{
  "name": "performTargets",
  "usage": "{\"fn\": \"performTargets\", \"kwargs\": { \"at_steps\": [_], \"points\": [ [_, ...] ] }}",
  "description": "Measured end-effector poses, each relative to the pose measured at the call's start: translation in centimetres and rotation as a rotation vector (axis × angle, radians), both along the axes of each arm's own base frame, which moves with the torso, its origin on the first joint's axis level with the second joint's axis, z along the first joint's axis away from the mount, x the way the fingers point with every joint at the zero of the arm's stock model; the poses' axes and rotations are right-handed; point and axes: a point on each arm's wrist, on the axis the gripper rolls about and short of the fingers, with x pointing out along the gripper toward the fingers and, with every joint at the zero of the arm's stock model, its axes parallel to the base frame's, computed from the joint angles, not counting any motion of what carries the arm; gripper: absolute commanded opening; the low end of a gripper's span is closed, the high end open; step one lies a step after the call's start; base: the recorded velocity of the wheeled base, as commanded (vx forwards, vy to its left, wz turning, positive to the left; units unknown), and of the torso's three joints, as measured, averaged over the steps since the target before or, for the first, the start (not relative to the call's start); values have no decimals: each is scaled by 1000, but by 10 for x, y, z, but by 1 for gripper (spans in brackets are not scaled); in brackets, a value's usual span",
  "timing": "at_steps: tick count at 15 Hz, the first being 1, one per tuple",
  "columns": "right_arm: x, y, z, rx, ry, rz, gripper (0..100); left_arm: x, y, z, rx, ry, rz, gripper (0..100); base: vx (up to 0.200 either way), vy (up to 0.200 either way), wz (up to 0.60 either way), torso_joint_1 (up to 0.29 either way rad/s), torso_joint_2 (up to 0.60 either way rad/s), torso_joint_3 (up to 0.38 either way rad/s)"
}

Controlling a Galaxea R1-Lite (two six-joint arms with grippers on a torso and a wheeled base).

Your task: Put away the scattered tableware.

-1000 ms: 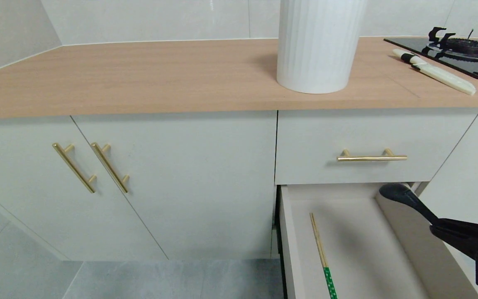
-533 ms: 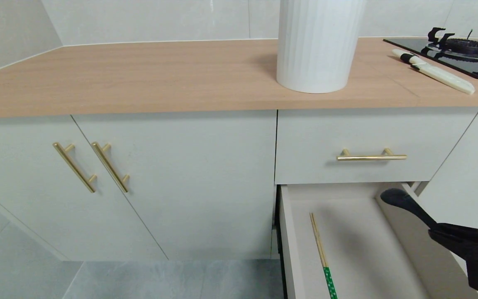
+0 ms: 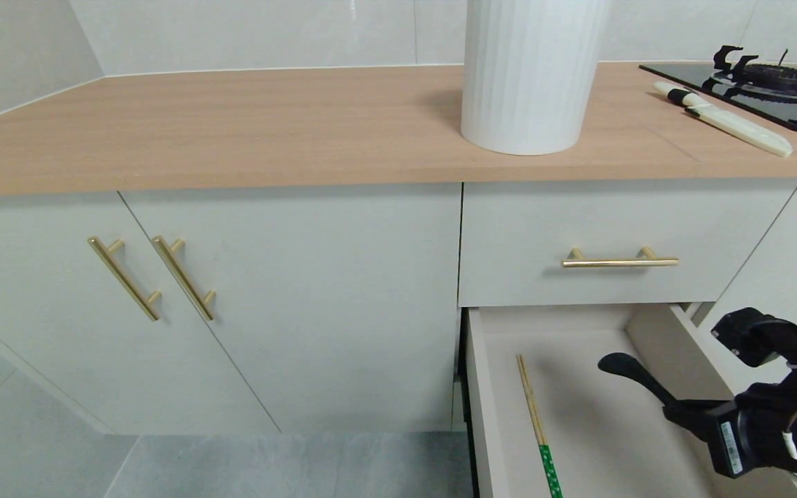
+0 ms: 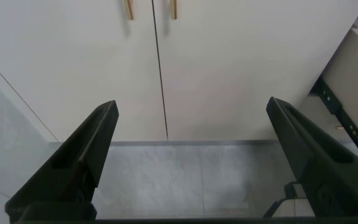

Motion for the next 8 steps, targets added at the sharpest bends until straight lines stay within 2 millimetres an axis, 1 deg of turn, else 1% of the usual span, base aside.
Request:
{"fn": "performTargets", "kwargs": {
  "at_steps": [3, 5, 8],
  "points": [
    [21, 6, -21, 2, 57, -19, 0, 0, 0, 0, 0, 0, 0, 100, 0, 0, 0, 0, 0, 0],
    [35, 10, -35, 32, 32, -19, 0, 0, 0, 0, 0, 0, 0, 100, 0, 0, 0, 0, 0, 0],
    [53, 15, -62, 89, 58, -73, 0, 0, 0, 0, 0, 0, 0, 100, 0, 0, 0, 0, 0, 0]
  ]
}}
